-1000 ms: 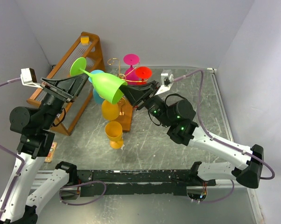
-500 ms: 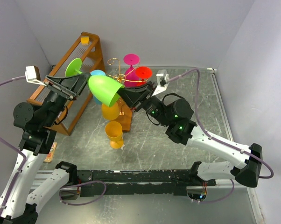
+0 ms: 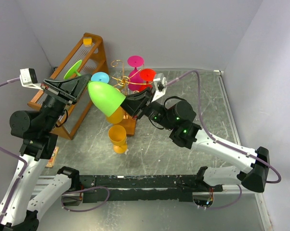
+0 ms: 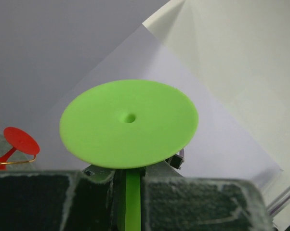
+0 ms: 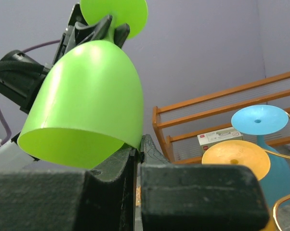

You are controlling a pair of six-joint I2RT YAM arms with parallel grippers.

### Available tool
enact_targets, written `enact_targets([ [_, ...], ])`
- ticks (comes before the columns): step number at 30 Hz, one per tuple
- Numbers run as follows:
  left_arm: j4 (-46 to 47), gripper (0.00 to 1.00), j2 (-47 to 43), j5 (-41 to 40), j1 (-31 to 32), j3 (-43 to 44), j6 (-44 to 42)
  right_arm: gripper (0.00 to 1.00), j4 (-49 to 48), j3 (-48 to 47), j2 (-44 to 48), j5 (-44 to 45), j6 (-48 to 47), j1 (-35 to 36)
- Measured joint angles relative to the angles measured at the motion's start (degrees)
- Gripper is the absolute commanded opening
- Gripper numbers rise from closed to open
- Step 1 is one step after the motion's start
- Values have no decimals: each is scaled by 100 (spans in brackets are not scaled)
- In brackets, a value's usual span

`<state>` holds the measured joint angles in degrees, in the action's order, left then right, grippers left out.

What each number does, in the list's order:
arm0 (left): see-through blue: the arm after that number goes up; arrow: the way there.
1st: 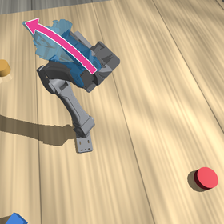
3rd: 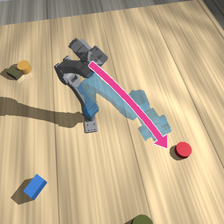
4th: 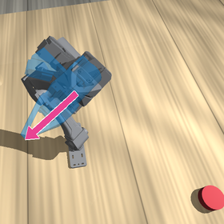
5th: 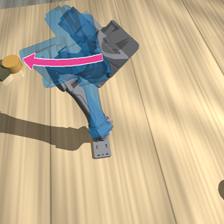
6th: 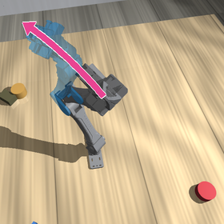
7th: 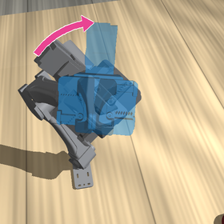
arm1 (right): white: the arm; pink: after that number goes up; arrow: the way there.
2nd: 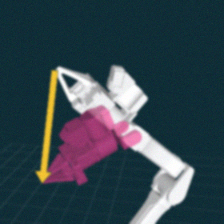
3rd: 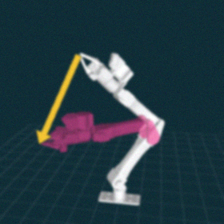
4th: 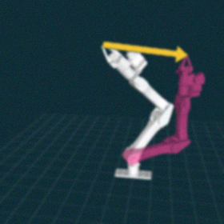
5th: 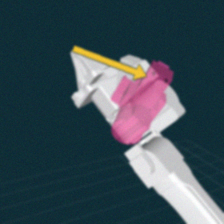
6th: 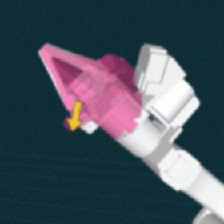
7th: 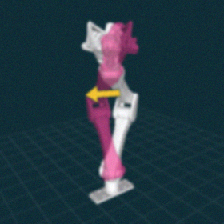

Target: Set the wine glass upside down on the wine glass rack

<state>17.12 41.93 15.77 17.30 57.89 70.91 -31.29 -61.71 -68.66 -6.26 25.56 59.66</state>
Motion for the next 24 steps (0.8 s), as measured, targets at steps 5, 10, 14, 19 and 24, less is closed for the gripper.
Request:
enact_targets([
  [5,243,7,0,131,0,0,-70,0,146,-33,-7,-142,-7,-4],
  [10,245,7,0,264,0,2,-262,19,363,-33,74,-87,4,-2],
  [14,190,7,2,393,4,52,-616,41,879,-33,223,-175,-81,20],
  [19,-273,7,50,562,2,404,-1447,54,1926,-44,588,-507,-461,48],
  [24,-907,7,85,920,2,855,-2459,57,3119,-260,807,-592,-778,63],
])
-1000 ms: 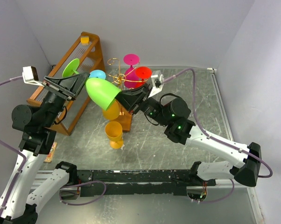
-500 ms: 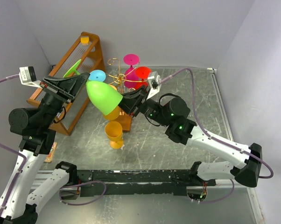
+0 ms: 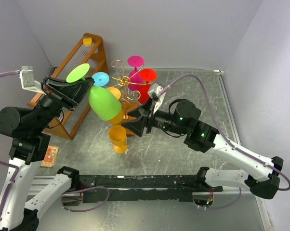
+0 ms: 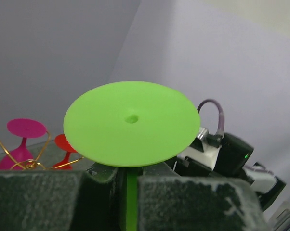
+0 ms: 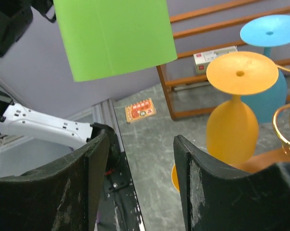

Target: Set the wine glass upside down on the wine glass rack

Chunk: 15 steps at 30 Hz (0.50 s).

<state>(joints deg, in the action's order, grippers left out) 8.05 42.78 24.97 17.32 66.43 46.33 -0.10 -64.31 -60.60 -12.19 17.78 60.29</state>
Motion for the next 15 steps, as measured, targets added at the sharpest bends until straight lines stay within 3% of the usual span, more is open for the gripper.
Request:
enact_targets([
  [7,-741,7,219,914,-2,306,-1178,59,691,-254,138,-149,-59,0],
  [15,-350,7,396,2124,-4,-55,-1263,60,234,-586,306,-348,402,0],
])
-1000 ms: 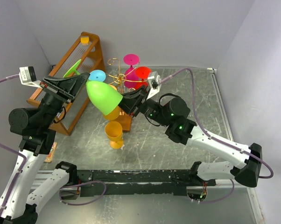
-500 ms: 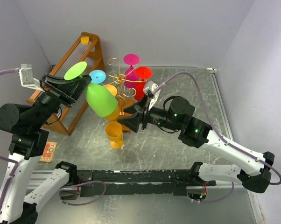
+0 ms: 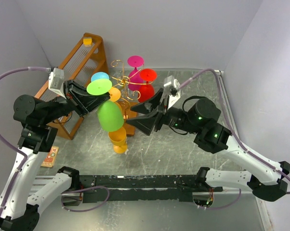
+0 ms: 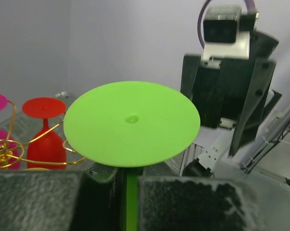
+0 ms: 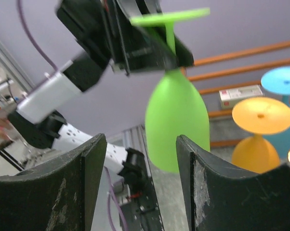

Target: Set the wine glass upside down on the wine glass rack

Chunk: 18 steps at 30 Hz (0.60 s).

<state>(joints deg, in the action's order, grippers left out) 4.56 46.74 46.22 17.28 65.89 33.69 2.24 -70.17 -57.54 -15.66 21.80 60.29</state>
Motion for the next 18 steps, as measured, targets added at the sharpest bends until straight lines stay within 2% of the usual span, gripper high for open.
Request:
enact_targets([
  [10,979,7,-26,953,0,-728,87,64,-841,-181,-9,367,929,0],
  [18,2326,7,103,1659,2,-1285,772,64,-925,-184,-234,872,1464,0],
])
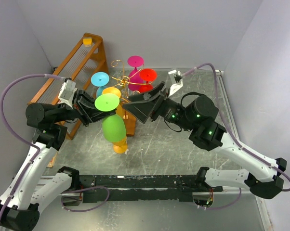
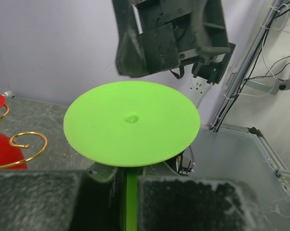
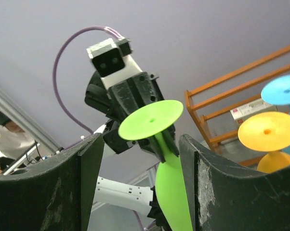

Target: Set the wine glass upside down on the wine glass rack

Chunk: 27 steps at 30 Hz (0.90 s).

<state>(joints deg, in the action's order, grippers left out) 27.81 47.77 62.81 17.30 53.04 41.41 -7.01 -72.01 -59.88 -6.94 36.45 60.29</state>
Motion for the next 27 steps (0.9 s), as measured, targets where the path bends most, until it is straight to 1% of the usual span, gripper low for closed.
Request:
enact_targets([
  [4,146,7,-7,81,2,-52,48,64,313,-168,-249,348,361,0],
  [9,-308,7,-42,17,109,-46,-452,63,1016,-529,-557,909,1064,4],
  [12,-634,7,-33,-63,278,-46,-756,60,1233,-535,-581,1064,1434,4],
  [17,-1137,7,-31,-295,682,-17,-1268,53,1480,-557,-601,1143,1891,4],
  [21,-1351,7,-26,-439,841,-15,-1517,50,1600,-566,-627,1141,2107,4],
  [22,-1397,7,-22,-479,863,-13,-1565,49,1620,-564,-627,1123,2157,4],
  [24,-1449,7,0,-533,894,-11,-1637,43,1628,-557,-627,1049,2234,4],
  [27,-1484,7,37,-612,946,-7,-1703,32,1631,-542,-632,876,2328,4],
])
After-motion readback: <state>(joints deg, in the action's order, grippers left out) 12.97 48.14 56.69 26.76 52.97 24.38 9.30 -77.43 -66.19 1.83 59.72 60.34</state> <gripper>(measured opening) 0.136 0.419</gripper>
